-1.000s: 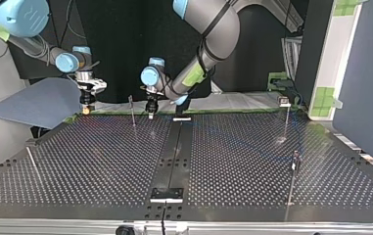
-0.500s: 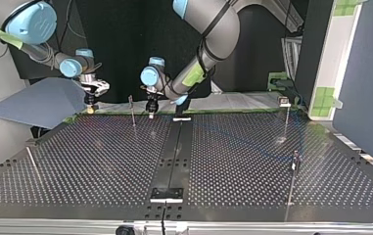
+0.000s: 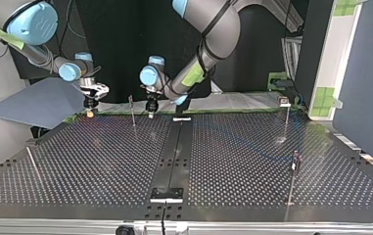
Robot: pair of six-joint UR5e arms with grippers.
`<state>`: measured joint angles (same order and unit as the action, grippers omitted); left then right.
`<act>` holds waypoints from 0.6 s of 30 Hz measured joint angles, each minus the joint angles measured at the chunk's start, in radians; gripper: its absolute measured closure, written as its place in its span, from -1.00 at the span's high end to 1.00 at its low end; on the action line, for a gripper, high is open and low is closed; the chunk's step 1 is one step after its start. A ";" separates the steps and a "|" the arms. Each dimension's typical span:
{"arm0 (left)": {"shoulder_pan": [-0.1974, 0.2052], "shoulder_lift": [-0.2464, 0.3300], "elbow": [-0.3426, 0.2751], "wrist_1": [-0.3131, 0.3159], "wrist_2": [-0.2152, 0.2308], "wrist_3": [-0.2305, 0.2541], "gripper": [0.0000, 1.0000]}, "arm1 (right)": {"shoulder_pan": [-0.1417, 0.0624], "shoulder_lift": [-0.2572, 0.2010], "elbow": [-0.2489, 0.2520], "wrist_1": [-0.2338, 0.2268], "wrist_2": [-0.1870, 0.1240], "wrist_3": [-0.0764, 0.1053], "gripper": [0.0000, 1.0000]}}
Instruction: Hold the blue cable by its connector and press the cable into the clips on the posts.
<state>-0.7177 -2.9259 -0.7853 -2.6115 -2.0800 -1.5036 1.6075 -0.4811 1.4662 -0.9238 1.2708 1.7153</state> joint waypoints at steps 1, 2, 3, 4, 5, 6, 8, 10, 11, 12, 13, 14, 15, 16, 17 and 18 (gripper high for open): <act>-0.002 0.009 -0.009 0.007 -0.007 -0.001 0.85 | 0.001 0.000 0.000 0.000 0.000 0.000 -1.00; -0.003 0.022 -0.022 0.018 -0.015 -0.005 0.85 | 0.001 0.000 0.000 0.000 0.000 0.000 -1.00; -0.004 0.031 -0.032 0.027 -0.017 -0.011 0.85 | 0.002 0.000 0.000 0.000 0.000 0.000 -1.00; -0.004 0.041 -0.042 0.036 -0.017 -0.017 0.85 | 0.003 0.000 0.000 0.000 0.000 0.000 -1.00; -0.003 0.054 -0.054 0.049 -0.013 -0.027 0.91 | 0.003 0.000 -0.001 0.000 0.000 0.000 -1.00; -0.003 0.063 -0.064 0.057 -0.008 -0.033 1.00 | 0.004 0.000 -0.001 0.000 -0.001 0.000 -1.00; -0.002 0.082 -0.083 0.076 0.006 -0.042 1.00 | 0.006 0.000 -0.001 0.000 -0.001 0.000 -1.00; -0.002 0.098 -0.098 0.083 0.020 -0.046 1.00 | 0.008 0.000 -0.002 0.001 -0.001 0.000 -1.00; -0.004 0.109 -0.108 0.081 0.029 -0.046 1.00 | 0.009 0.000 -0.002 0.002 -0.001 0.000 -1.00; -0.004 0.116 -0.115 0.077 0.032 -0.046 1.00 | 0.011 0.000 -0.002 0.002 -0.001 0.000 -1.00; -0.005 0.121 -0.122 0.071 0.032 -0.045 1.00 | 0.012 0.000 -0.002 0.003 -0.001 0.000 -1.00; -0.005 0.126 -0.131 0.062 0.029 -0.044 1.00 | 0.013 0.000 -0.002 0.004 -0.001 0.000 -1.00; -0.005 0.128 -0.137 0.056 0.024 -0.042 1.00 | 0.014 0.000 -0.002 0.005 -0.001 -0.001 -1.00; -0.005 0.130 -0.142 0.049 0.020 -0.041 1.00 | 0.016 0.000 -0.002 0.005 -0.001 -0.001 -1.00; -0.005 0.132 -0.150 0.041 0.013 -0.038 1.00 | 0.017 0.000 -0.002 0.005 -0.001 -0.001 -1.00; -0.005 0.132 -0.156 0.035 0.008 -0.034 1.00 | 0.018 0.000 -0.002 0.006 -0.001 -0.001 -1.00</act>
<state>-0.7228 -2.7935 -0.9409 -2.5762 -2.0722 -1.5379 1.6256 -0.4811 1.4640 -0.9181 1.2702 1.7148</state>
